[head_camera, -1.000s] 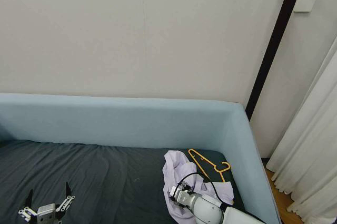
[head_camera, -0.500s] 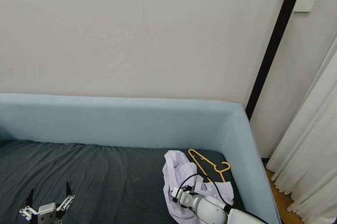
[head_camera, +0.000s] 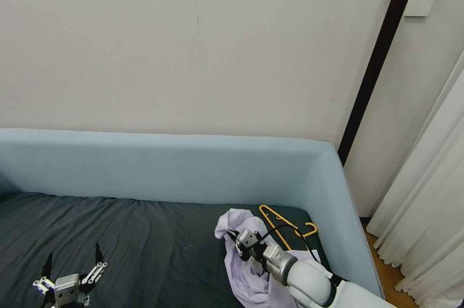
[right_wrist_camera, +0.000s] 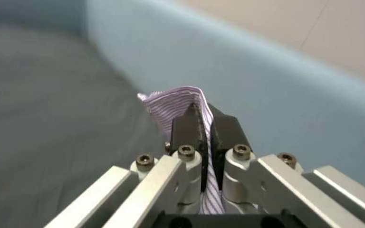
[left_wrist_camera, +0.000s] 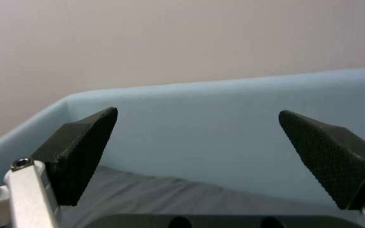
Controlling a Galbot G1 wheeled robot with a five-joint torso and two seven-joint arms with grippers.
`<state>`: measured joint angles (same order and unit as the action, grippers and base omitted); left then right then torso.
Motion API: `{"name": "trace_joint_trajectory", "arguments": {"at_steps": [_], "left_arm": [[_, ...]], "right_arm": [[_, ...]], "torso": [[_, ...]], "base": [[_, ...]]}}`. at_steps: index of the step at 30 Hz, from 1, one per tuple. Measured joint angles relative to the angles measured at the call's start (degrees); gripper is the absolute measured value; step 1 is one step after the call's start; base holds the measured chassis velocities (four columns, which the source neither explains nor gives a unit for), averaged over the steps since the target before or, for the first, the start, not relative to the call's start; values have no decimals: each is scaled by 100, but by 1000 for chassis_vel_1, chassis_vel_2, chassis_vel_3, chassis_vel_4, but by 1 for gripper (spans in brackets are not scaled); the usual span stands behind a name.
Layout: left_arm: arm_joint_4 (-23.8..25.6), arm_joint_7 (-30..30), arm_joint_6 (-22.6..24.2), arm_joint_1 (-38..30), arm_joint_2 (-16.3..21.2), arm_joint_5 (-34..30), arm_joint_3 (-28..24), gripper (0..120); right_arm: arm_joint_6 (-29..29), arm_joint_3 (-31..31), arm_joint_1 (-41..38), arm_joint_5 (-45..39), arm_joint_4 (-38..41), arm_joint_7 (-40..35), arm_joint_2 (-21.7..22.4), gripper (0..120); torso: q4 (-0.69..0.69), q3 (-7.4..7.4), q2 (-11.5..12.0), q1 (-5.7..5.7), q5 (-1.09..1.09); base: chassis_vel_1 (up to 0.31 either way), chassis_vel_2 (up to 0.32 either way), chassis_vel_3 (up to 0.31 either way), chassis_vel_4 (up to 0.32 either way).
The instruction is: Pick up the clothes from the sofa and hang them on the clothes hanger.
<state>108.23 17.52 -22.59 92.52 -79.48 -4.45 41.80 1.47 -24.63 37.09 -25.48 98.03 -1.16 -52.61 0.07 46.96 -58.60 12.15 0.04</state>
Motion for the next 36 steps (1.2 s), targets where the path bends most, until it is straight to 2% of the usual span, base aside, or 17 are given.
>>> {"name": "trace_joint_trajectory", "arguments": {"at_steps": [5,9,13,16,22,26,29,36], "left_arm": [[-161,-352,-283,-235,153,-627,-239,100],[-676,-1210,-922,-488,254,-1243,-515,100],[-932,-1563,-1246,-593,257,-1269,-580,100],[-977,-1622,-1309,-633,257,-1214,-598,100],[-826,-1681,-1341,-719,270,-1218,-718,100],[-779,-2061,-1353,-658,257,-1258,-884,100],[-1023,-2496,-1520,-612,230,-1058,-905,100],[-1430,-2670,-1703,-525,206,-655,-881,100]], "right_arm": [[481,153,-239,-463,132,-41,-47,0],[906,91,-794,-1049,191,-150,-228,0],[972,-203,-1336,-1334,232,-236,-384,0],[970,-319,-1570,-1448,297,-246,-461,0],[864,-558,-2113,-1793,662,-255,-691,0],[805,-648,-2380,-1868,715,-248,-865,0],[791,-654,-2485,-1846,590,-249,-978,0],[783,-574,-2533,-1730,359,-248,-1146,0]], "torso": [[0,0,0,0,1],[1,0,0,0,2],[-2,1,0,0,2],[-2,1,0,0,2],[0,0,0,0,1],[0,0,0,0,1],[0,0,0,0,1],[0,0,0,0,1]], "base": [[0,0,0,0],[0,0,0,0],[0,0,0,0],[0,0,0,0],[0,0,0,0],[0,0,0,0],[0,0,0,0],[0,0,0,0]]}}
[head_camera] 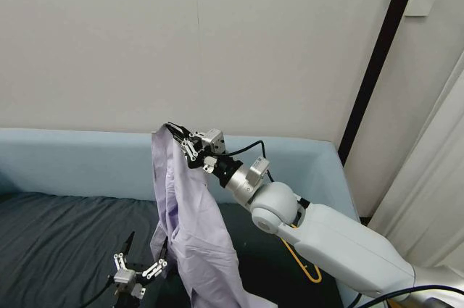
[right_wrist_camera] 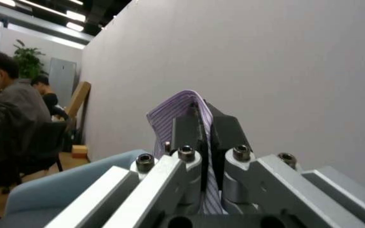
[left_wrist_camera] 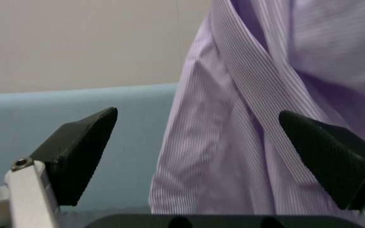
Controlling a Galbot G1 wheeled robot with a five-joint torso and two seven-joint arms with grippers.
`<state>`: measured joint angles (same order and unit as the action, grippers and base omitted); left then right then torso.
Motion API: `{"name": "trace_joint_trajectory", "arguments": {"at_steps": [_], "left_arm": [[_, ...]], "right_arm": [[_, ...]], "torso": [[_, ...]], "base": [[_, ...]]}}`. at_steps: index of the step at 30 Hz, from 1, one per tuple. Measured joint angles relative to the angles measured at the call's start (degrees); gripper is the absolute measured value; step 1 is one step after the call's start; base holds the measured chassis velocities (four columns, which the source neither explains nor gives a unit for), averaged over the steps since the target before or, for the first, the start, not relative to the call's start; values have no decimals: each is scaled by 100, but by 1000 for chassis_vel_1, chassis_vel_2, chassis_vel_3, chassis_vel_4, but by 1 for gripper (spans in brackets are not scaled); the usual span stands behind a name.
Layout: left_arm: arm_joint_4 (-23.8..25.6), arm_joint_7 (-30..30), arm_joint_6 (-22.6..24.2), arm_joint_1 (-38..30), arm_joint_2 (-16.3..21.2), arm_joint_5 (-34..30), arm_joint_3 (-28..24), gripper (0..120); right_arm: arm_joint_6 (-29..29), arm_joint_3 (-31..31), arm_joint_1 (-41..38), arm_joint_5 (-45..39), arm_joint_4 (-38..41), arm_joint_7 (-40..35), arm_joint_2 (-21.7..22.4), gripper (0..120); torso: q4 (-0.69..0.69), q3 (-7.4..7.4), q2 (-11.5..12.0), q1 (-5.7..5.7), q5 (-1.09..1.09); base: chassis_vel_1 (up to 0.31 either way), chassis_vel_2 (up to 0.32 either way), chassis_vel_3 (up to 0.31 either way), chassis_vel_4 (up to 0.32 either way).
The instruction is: Pick up the clothes from the sofa and hang them on the clothes hanger.
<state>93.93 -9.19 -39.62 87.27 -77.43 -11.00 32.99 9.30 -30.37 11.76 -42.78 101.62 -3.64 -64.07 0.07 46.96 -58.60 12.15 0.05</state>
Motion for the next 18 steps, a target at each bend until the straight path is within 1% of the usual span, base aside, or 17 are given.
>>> {"name": "trace_joint_trajectory", "arguments": {"at_steps": [2,7,15,18], "left_arm": [[-105,-10,-51,19,-18,181,46,100],[-339,37,-65,-1,-24,398,97,100],[-376,34,-73,-27,-44,457,13,100],[-401,-150,-156,-26,-38,463,-111,100]], "right_arm": [[-2,64,-18,37,-57,5,-58,0],[-8,231,-88,41,-115,17,-138,0],[-24,439,-203,-22,-89,38,-178,0],[-44,524,-268,-42,-77,38,-205,0]], "torso": [[-1,0,0,0,0],[-1,0,0,0,0],[0,0,0,0,-1],[0,0,0,0,-1]], "base": [[0,0,0,0],[0,0,0,0],[0,0,0,0],[0,0,0,0]]}}
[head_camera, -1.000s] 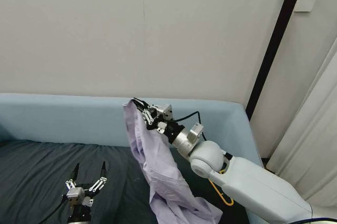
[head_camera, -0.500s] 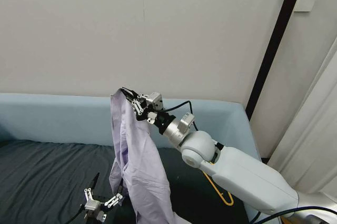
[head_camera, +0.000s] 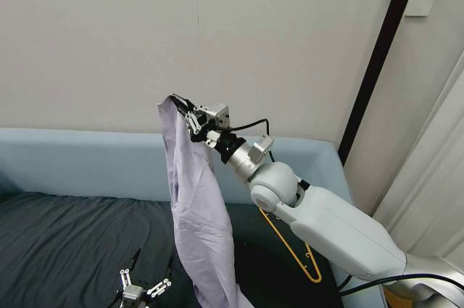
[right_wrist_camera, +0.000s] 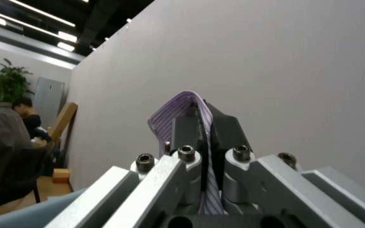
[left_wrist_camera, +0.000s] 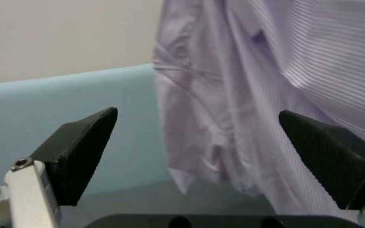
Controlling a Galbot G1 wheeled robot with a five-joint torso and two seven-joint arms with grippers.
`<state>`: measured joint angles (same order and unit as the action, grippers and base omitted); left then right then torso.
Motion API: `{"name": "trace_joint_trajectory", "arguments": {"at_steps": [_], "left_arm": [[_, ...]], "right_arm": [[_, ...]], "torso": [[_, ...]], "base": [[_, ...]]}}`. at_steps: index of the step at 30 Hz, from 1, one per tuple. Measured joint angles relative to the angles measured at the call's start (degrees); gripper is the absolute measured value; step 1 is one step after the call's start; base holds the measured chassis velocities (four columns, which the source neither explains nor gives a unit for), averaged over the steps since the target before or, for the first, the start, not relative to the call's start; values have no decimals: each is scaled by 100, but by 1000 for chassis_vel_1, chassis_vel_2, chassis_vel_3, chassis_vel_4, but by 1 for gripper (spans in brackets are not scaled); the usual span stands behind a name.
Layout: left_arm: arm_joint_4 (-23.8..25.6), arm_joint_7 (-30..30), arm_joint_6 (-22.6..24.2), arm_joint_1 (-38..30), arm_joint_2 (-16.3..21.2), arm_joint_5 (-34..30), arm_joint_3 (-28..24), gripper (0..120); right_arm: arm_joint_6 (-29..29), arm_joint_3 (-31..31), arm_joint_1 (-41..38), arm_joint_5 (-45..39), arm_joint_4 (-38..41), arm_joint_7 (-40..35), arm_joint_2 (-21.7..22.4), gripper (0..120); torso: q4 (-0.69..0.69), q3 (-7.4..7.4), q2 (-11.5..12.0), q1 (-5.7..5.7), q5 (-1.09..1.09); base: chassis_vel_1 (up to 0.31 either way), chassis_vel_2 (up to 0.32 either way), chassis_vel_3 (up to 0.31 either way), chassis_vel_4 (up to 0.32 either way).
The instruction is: Pick up the clothes from the sofa and hang them on the clothes hanger.
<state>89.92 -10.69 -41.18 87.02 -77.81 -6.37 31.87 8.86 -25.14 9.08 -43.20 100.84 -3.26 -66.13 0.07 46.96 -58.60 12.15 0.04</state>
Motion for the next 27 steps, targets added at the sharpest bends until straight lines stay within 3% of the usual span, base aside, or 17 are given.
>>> {"name": "trace_joint_trajectory", "arguments": {"at_steps": [8,16,22,27], "left_arm": [[-197,-266,-179,-102,45,435,-215,100],[-645,-83,-243,-411,-72,880,-508,100],[-876,754,-127,-625,-301,1262,-702,100],[-682,1276,31,-657,-347,1280,-715,100]], "right_arm": [[-13,51,-14,6,0,5,8,0],[-34,120,-7,-5,24,0,37,0],[-40,125,9,-26,91,2,118,0],[-41,152,42,-22,103,4,128,0]], "torso": [[0,0,0,0,0],[0,0,0,0,0],[0,0,0,0,0],[0,0,0,0,0]], "base": [[0,0,0,0],[0,0,0,0],[0,0,0,0],[0,0,0,0]]}}
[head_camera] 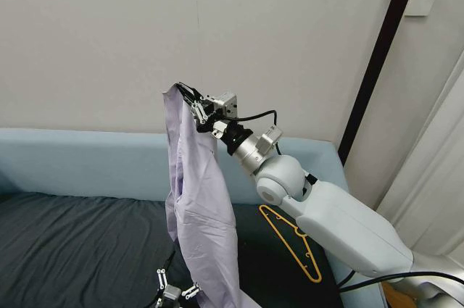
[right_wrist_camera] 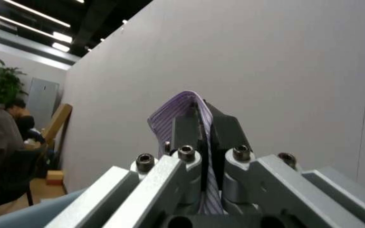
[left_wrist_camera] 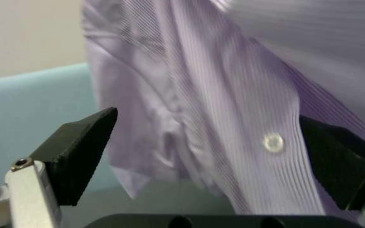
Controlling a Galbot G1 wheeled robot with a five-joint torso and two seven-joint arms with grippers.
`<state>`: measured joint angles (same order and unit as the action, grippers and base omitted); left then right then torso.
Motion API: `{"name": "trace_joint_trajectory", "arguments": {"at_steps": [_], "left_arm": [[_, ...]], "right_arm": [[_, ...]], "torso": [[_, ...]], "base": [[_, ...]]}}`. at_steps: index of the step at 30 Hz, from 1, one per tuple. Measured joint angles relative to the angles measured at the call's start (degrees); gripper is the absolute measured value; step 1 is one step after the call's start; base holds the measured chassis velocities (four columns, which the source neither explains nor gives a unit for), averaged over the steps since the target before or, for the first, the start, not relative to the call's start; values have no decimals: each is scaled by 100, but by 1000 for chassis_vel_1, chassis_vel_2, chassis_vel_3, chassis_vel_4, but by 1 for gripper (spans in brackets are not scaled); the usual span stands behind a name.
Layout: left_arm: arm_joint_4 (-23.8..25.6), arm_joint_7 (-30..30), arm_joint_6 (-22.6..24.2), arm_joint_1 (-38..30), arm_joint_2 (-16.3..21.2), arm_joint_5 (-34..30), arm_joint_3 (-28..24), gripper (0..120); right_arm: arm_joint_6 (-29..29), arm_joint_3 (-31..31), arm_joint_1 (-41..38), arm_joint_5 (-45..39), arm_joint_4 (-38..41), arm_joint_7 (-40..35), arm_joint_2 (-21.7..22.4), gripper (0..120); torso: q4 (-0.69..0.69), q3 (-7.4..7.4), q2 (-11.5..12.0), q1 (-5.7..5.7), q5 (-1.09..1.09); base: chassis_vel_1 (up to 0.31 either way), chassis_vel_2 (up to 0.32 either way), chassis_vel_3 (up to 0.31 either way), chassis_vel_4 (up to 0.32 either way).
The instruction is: Pick up the clothes from the sofa and hang them on the clothes hanger.
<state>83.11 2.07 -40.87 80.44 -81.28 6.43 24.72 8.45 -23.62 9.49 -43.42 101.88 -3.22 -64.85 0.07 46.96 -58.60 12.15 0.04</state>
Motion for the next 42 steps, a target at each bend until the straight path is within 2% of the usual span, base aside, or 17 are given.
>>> {"name": "trace_joint_trajectory", "arguments": {"at_steps": [10,18,20,29,37,42], "left_arm": [[210,315,152,-21,284,-223,396,100],[299,297,152,-107,287,-348,387,100],[337,452,246,-266,290,-323,465,100],[327,608,486,-563,607,-794,631,100],[563,850,697,-619,615,-1061,817,100],[610,833,654,-499,589,-949,712,100]], "right_arm": [[0,131,12,-62,-37,0,-15,0],[9,147,26,-126,24,11,52,0],[17,157,59,-136,58,21,105,0],[75,319,133,-229,104,141,274,0],[97,452,90,-355,85,248,350,0],[106,454,136,-366,145,258,360,0]], "torso": [[-1,0,0,0,1],[-1,0,0,0,1],[0,0,0,0,1],[0,0,0,0,0],[-1,0,0,0,0],[-1,0,0,0,0]], "base": [[0,0,0,0],[0,0,0,0],[0,0,0,0],[0,0,0,0],[0,0,0,0],[0,0,0,0]]}}
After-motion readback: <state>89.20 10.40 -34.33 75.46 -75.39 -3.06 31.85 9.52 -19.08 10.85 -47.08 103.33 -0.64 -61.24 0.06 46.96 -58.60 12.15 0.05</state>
